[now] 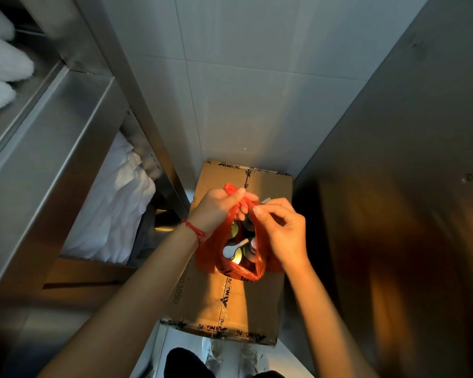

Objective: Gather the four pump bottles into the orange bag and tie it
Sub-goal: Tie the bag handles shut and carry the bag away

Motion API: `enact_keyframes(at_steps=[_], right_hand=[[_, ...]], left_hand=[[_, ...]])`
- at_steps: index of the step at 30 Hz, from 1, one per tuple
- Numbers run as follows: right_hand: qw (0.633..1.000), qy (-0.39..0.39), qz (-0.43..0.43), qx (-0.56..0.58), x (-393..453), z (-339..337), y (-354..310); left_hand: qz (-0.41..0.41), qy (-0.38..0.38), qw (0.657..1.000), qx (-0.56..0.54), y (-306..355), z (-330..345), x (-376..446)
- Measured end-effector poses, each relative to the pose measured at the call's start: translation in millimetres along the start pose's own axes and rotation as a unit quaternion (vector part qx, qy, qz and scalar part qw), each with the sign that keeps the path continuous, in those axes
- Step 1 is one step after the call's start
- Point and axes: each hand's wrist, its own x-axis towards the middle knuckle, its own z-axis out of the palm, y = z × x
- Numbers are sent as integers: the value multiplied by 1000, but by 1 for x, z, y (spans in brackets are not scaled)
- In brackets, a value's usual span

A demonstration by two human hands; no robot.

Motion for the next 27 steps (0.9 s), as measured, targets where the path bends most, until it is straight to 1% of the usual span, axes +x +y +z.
enact_keyframes(at_steps=[3, 5, 8, 10, 12, 13, 15, 17, 19, 20, 22, 24, 26, 27], right_hand=[[998, -30, -18, -55, -1, 7, 2], [997, -19, -14, -77, 1, 9, 1], [997, -13, 33, -75, 4, 8, -2], [992, -58, 53, -96, 7, 7, -3], [981, -112, 43, -154, 10, 5, -3], [976, -122, 41, -177, 12, 5, -4], [973, -99, 47, -203, 15, 6, -3], [968, -61, 43, -241, 18, 9, 2], [963, -46, 23, -265, 18, 12, 6], [964, -42, 25, -262, 18, 13, 7], [973, -37, 66, -218, 17, 16, 8], [984, -38, 145, -91, 15, 17, 3], [976, -30, 211, 40, 15, 18, -2], [969, -21, 233, 77, 15, 17, -4]], left_hand=[[-4, 24, 999, 21, 2, 2, -2], [3, 29, 998, 51, 2, 1, -3], [5, 24, 996, 87, 5, 0, -4], [17, 20, 993, 114, 8, -2, -3], [29, 14, 988, 152, 8, -7, -2], [35, 6, 985, 168, 7, -9, -1], [52, 6, 984, 172, 3, -9, -2], [66, 46, 984, 159, -2, -6, -4], [67, 99, 984, 132, -8, -2, -6], [60, 124, 984, 113, -11, 0, -7], [42, 167, 981, 87, -14, 5, -8], [28, 197, 978, 68, -14, 9, -8], [22, 206, 978, 37, -11, 14, -9], [23, 208, 978, 26, -10, 16, -11]])
